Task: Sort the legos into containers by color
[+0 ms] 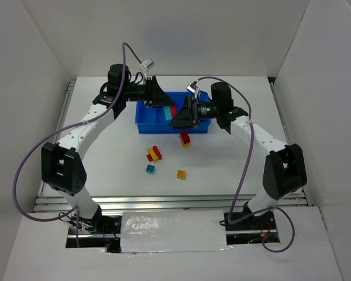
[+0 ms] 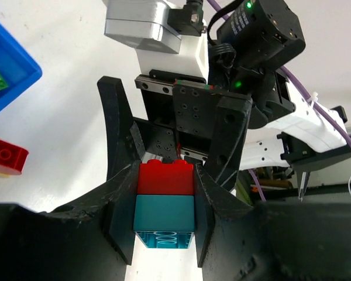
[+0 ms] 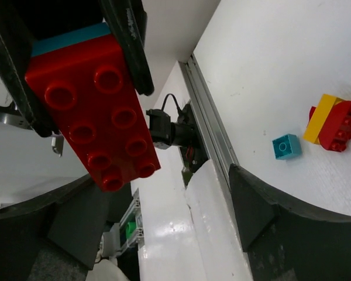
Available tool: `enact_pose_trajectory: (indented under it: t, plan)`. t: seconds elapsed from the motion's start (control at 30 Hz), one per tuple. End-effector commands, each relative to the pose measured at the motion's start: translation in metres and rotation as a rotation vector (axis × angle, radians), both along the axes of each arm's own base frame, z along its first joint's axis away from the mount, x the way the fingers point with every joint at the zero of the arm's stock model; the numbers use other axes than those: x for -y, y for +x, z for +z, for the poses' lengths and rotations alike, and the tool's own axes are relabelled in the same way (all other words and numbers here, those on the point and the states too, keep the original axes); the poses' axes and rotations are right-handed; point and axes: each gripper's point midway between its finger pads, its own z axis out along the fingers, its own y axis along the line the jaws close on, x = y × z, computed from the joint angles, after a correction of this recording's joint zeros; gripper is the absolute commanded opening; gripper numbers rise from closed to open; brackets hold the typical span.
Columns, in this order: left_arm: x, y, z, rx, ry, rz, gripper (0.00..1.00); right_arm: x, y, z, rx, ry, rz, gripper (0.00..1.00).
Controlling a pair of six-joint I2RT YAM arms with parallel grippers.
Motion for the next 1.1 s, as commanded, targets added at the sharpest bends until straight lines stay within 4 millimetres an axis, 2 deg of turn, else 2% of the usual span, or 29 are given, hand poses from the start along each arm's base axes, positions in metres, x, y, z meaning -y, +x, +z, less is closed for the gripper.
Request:
enact_pose_trajectory:
  t: [0.0, 0.07, 0.2, 0.3, 0.43, 0.53, 0.57, 0.6, 0.73, 0.77, 0.83, 1.0, 1.07]
  plan:
    - [0.007, -0.023, 0.023, 0.062, -0.066, -0.103, 0.0, 0.002, 0.0, 0.035, 0.12, 0.055, -0.007, 0.83]
    - [0.007, -0.027, 0.03, 0.077, -0.097, -0.123, 0.0, 0.004, 0.003, 0.043, 0.164, 0.066, -0.029, 0.78]
    - [0.007, -0.043, 0.038, 0.101, -0.152, -0.205, 0.0, 0.01, 0.003, 0.059, 0.201, 0.132, -0.045, 0.76]
    - [0.008, -0.052, 0.04, 0.102, -0.175, -0.237, 0.0, 0.011, 0.002, 0.083, 0.255, 0.2, -0.026, 0.73]
    - [0.011, -0.053, 0.04, 0.106, -0.166, -0.24, 0.0, 0.01, -0.001, 0.1, 0.278, 0.229, -0.002, 0.68]
    - [0.012, -0.051, 0.042, 0.118, -0.165, -0.23, 0.0, 0.011, -0.006, 0.104, 0.274, 0.245, 0.012, 0.55]
    - [0.012, -0.051, 0.044, 0.123, -0.167, -0.228, 0.0, 0.011, -0.007, 0.104, 0.272, 0.247, 0.017, 0.46]
    - [0.012, -0.05, 0.044, 0.123, -0.168, -0.225, 0.0, 0.011, -0.008, 0.102, 0.266, 0.245, 0.017, 0.45]
    - [0.013, -0.044, 0.056, 0.147, -0.169, -0.196, 0.0, 0.013, -0.013, 0.098, 0.25, 0.249, 0.028, 0.49]
    - [0.014, -0.043, 0.058, 0.153, -0.17, -0.191, 0.0, 0.014, -0.016, 0.095, 0.224, 0.251, 0.032, 0.6]
    - [0.013, -0.041, 0.067, 0.182, -0.171, -0.185, 0.0, 0.015, -0.02, 0.097, 0.235, 0.264, 0.041, 0.67]
    - [0.015, -0.037, 0.07, 0.175, -0.169, -0.175, 0.0, 0.017, -0.027, 0.096, 0.245, 0.253, 0.042, 0.72]
    - [0.015, -0.037, 0.07, 0.181, -0.17, -0.176, 0.0, 0.018, -0.028, 0.095, 0.252, 0.252, 0.043, 0.66]
